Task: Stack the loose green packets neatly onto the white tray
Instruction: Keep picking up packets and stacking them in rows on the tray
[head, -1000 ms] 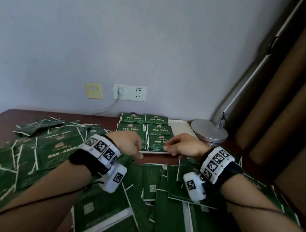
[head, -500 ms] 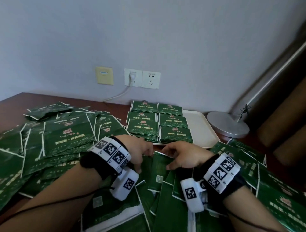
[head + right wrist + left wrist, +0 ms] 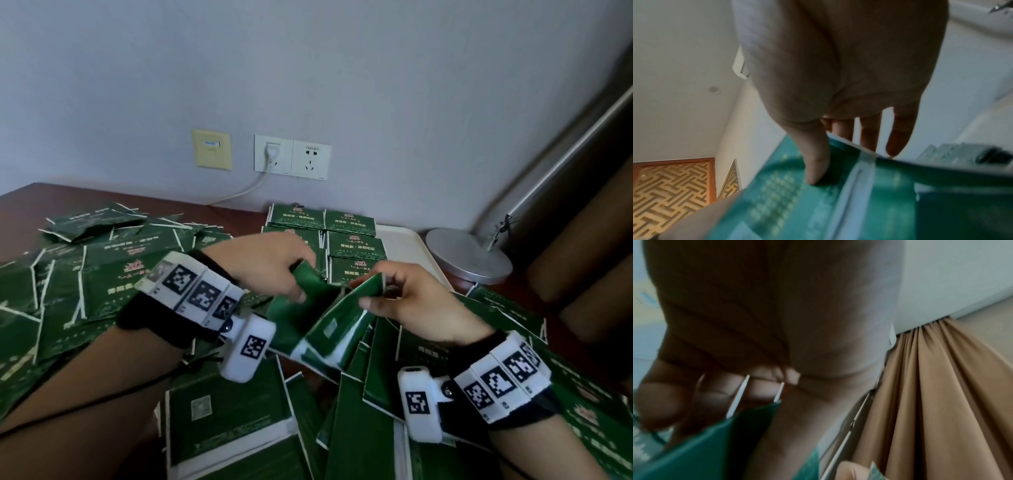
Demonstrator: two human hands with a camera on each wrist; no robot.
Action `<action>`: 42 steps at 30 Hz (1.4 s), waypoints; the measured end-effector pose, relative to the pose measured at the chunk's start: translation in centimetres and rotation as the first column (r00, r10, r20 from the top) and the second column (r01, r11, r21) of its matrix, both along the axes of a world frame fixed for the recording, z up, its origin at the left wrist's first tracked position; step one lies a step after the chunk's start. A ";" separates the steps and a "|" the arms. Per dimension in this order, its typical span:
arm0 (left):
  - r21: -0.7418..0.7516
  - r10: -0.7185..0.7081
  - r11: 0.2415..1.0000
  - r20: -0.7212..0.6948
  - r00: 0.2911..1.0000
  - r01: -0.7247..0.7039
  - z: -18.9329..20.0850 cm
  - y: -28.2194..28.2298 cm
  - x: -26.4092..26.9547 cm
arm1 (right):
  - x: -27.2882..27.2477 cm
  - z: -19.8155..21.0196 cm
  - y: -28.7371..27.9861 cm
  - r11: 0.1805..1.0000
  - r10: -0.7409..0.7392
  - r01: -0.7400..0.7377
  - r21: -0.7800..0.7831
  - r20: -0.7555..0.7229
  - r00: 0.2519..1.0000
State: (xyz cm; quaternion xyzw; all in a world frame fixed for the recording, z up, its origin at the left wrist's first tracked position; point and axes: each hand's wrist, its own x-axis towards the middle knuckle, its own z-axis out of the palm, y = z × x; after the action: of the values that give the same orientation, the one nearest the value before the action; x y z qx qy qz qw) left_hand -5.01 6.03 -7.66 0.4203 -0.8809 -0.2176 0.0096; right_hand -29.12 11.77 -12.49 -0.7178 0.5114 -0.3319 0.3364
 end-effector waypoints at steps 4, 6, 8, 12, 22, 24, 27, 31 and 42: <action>-0.032 -0.025 0.999 -0.157 0.987 0.020 1.6 0.1 1.5 | -1.0 0.2 0.5 0.999 0.004 0.005 -0.039 0.223 0.975; -0.079 -0.011 0.997 -0.172 0.985 -0.002 2.0 0.3 1.9 | -1.1 0.1 0.5 0.996 0.003 0.023 -0.084 0.291 0.957; -0.126 -0.001 0.992 -0.168 0.986 -0.020 2.4 0.4 2.2 | -1.2 0.3 0.6 0.990 0.012 0.044 -0.132 0.395 0.919; -0.065 -0.007 0.998 -0.301 0.954 -0.013 3.7 1.4 2.7 | -1.5 1.0 1.0 0.989 0.024 0.060 -0.136 0.543 0.840; -0.113 -0.031 0.993 -0.057 0.998 0.024 0.8 1.4 0.2 | -4.2 0.7 0.7 0.980 0.068 -0.009 0.199 -0.295 0.953; 0.070 -0.095 0.994 0.119 0.988 0.087 -0.8 1.6 -1.0 | -4.0 0.9 1.0 0.949 0.177 -0.034 0.315 -0.436 0.882; 0.291 -0.207 0.951 0.351 0.913 0.104 -1.9 1.6 -1.5 | -3.7 1.4 1.6 0.915 0.253 -0.022 0.404 -0.528 0.811; 0.195 -0.057 0.980 0.414 0.908 -0.027 -2.0 0.1 -0.3 | -3.3 1.6 1.9 0.925 0.153 0.069 0.373 -0.533 0.832; 0.134 -0.117 0.989 0.467 0.877 0.061 -1.9 -0.2 0.5 | -4.3 0.9 1.6 0.948 0.099 0.034 0.316 -0.396 0.913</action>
State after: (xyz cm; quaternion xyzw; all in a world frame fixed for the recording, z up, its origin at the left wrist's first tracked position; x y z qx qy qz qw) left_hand -4.54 5.83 -9.60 0.4195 -0.8608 -0.1591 -0.2401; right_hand -33.44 13.37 -11.55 -0.7164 0.6042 -0.0837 0.3387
